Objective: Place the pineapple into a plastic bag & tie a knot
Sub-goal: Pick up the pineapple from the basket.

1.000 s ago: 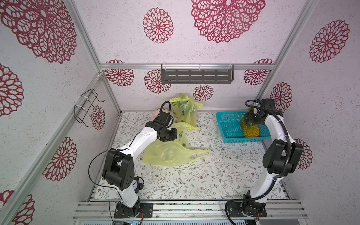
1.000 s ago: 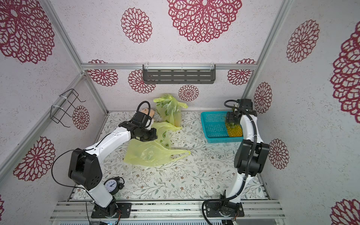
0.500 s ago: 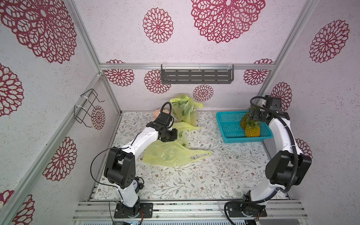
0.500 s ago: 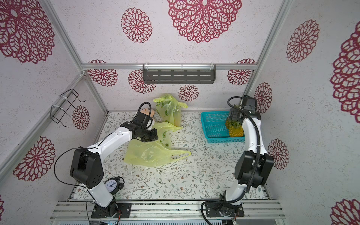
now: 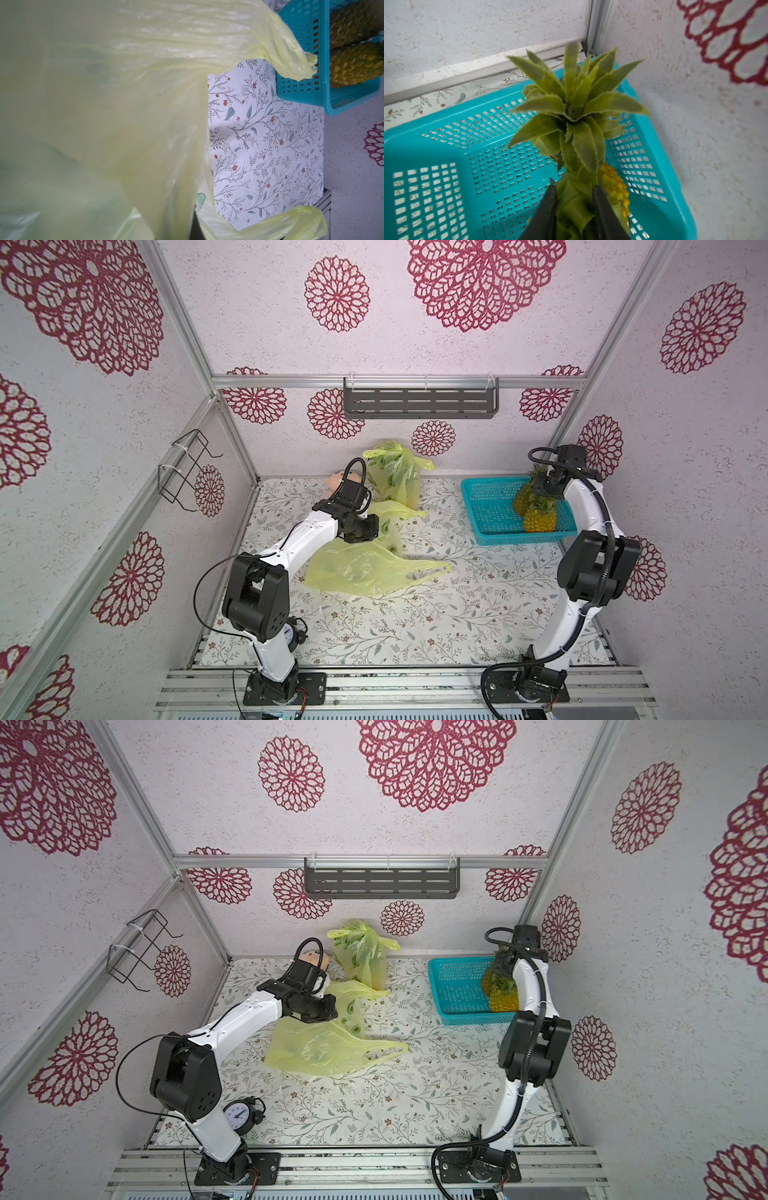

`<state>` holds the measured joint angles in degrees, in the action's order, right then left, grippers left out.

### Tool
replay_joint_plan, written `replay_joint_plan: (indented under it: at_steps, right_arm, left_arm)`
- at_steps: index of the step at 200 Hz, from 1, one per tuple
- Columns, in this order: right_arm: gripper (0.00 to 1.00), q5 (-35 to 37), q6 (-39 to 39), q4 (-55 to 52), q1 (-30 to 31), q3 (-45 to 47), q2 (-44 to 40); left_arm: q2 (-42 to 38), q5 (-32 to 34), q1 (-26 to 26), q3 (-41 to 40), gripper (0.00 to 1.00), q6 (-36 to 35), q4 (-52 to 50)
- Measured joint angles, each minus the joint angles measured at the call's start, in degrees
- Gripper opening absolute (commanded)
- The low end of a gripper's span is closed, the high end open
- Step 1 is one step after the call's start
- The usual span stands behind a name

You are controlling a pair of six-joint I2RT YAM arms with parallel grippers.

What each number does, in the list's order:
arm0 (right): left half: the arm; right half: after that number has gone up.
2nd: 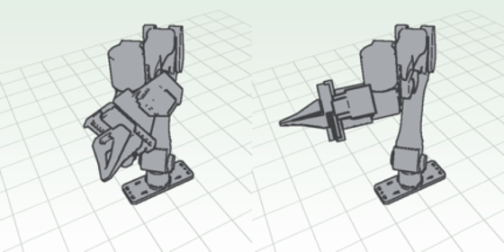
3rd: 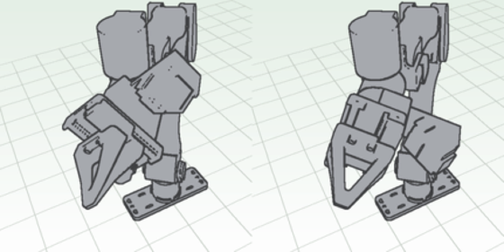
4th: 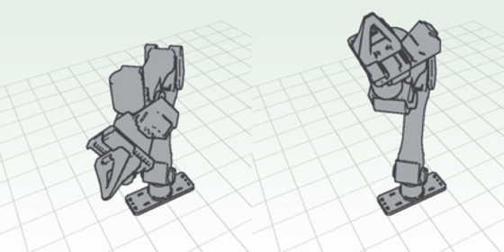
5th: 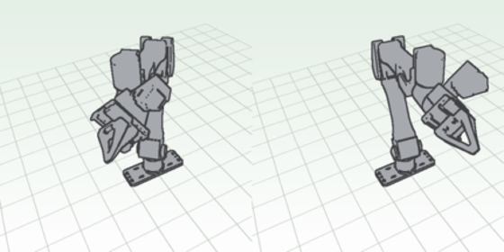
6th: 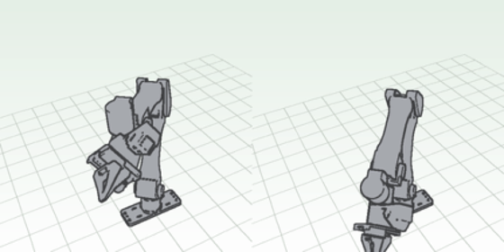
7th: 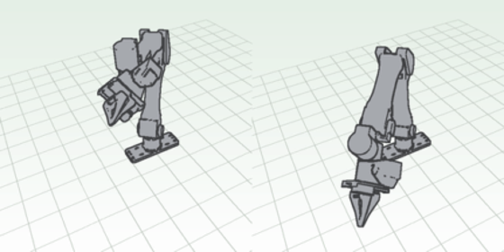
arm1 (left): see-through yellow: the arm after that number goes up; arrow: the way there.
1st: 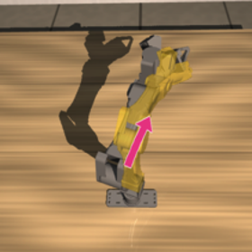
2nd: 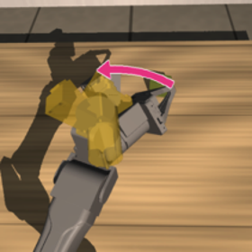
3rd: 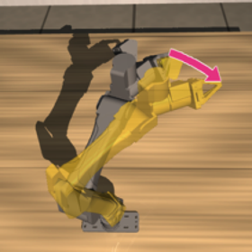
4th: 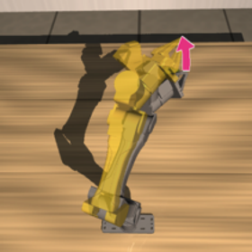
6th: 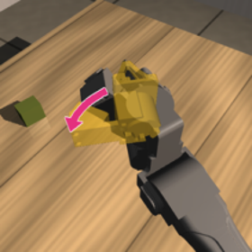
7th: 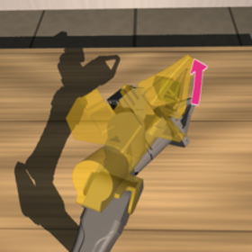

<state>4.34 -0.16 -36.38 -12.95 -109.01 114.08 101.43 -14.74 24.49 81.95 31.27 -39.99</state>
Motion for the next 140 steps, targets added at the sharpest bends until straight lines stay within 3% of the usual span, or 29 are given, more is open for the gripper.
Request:
replay_joint_plan:
  at_steps: [63,140]
  right_arm:
    - [0.0,-0.7,0.3,-1.1,1.5,6.4,-9.4]
    - [0.0,-17.1,-8.3,7.3,3.3,18.9,-37.4]
  left_arm:
    - [-0.8,0.0,0.0,-1.2,0.0,-0.2,0.2]
    - [-2.9,-1.2,0.0,-3.2,0.0,0.0,1.8]
